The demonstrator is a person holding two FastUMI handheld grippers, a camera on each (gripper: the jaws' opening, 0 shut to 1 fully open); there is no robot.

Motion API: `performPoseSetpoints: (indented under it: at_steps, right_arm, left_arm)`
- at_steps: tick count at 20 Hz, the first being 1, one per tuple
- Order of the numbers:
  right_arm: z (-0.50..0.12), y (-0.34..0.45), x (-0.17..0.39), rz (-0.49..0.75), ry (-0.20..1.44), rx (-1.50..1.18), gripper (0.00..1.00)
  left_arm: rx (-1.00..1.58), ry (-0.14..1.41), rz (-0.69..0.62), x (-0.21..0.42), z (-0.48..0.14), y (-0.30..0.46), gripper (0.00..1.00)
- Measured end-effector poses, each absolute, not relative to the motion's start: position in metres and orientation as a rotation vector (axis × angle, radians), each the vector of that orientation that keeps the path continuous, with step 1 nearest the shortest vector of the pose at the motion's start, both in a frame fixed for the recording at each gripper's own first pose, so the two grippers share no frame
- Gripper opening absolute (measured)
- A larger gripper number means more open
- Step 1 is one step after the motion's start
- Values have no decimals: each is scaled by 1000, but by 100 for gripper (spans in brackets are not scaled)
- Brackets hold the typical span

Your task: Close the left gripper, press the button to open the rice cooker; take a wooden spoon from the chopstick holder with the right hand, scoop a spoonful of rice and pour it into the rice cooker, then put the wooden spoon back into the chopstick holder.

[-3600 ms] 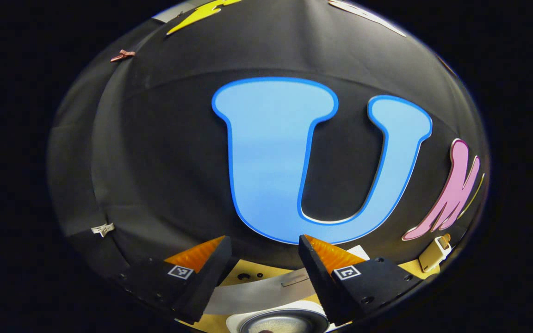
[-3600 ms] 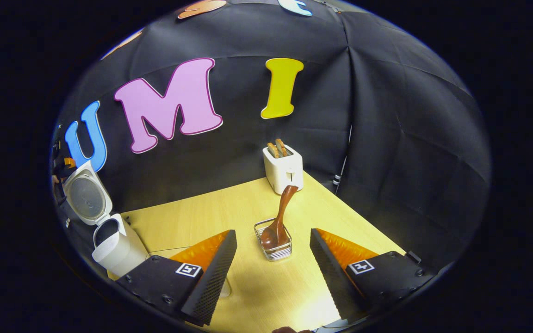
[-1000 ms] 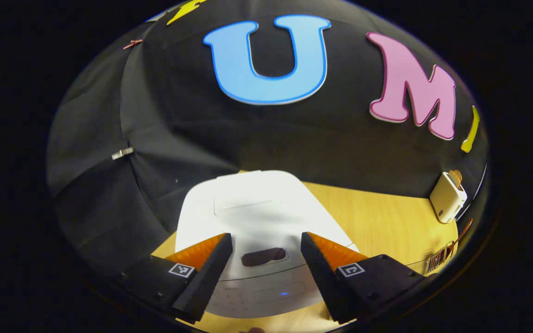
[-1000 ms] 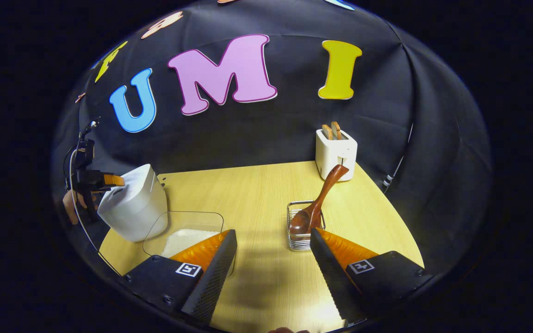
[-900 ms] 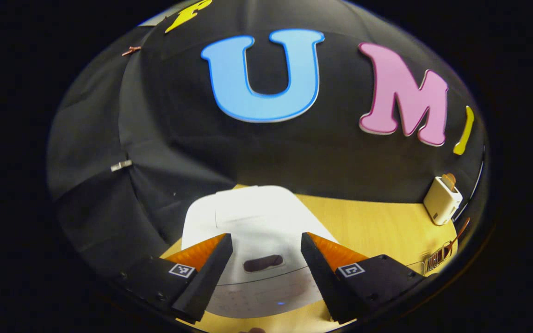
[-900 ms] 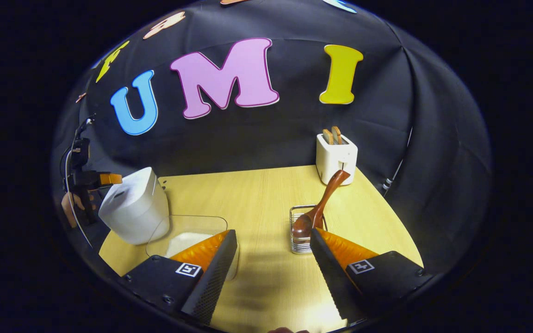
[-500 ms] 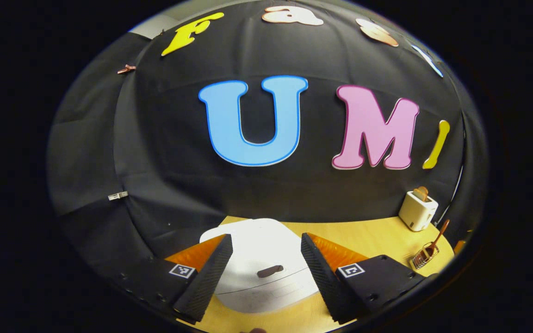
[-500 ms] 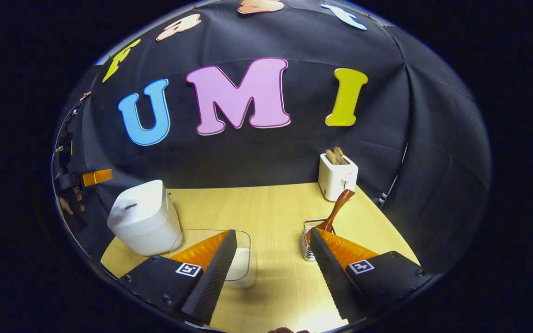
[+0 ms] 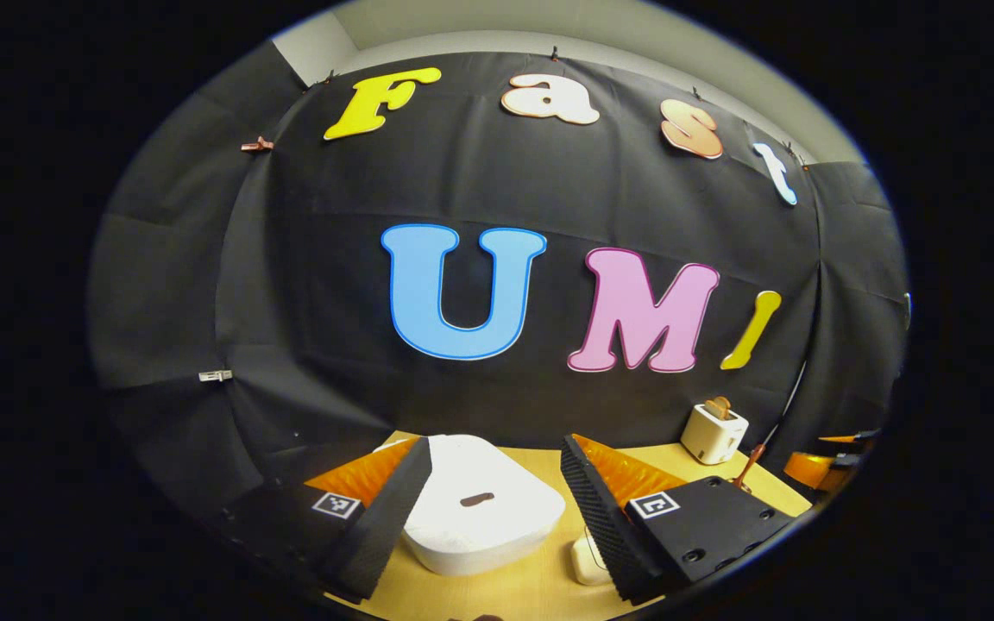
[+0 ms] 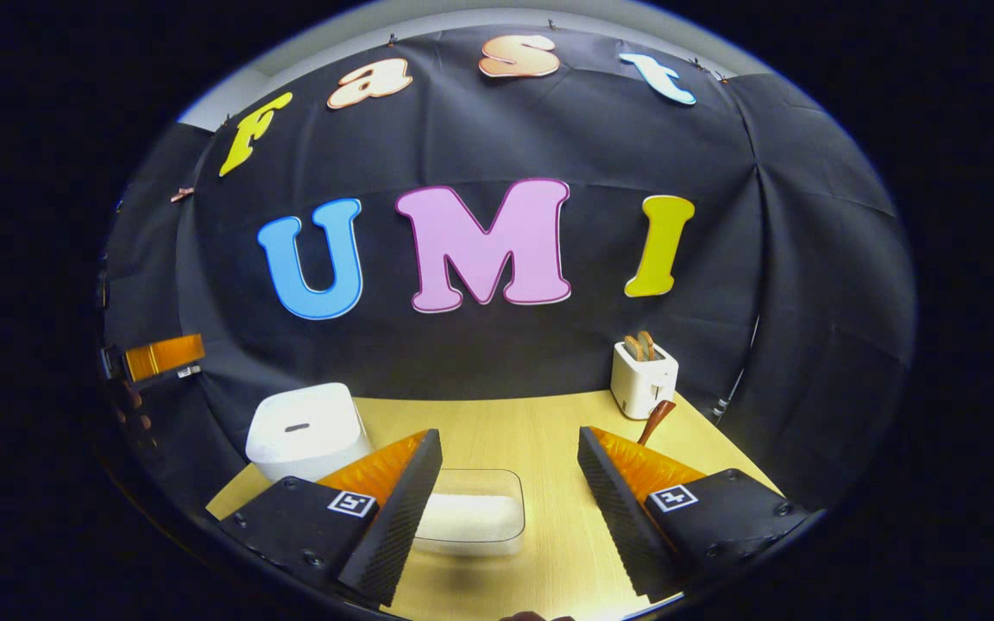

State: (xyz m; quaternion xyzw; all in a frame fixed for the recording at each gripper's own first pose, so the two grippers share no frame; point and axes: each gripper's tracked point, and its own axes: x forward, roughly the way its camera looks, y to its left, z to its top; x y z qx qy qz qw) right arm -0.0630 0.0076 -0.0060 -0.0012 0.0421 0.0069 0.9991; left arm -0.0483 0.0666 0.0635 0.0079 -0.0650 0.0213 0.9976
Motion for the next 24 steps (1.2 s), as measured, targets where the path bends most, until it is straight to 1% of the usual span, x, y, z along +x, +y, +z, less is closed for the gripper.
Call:
performPoseSetpoints:
  at_steps: [3, 6, 8, 11, 17, 20, 24]
  right_arm:
    - [-1, 14, -79, 14, 64, -5, 98]
    - [-13, 16, -93, 2, 81, 5, 99]
    - [-30, 16, -100, -6, 110, 6, 99]
    - [-63, 12, -116, -19, 178, 13, 99]
    - [-103, 28, -140, 24, 303, 46, 98]
    - [-106, 24, -148, 21, 324, 49, 99]
    - [-116, 15, -156, 6, 354, 63, 99]
  left_arm:
    - [-16, -129, 13, -74, 46, 52, 97]
    - [-70, -83, 24, -92, 13, 47, 97]
    - [-78, -27, 18, -100, -19, 41, 95]
    - [-57, 56, -2, -105, -50, 34, 95]
    - [-38, 97, -73, -110, -69, 11, 95]
    - [-30, 127, -101, -115, -78, 3, 95]
    - [-23, 149, -100, -119, -91, 2, 95]
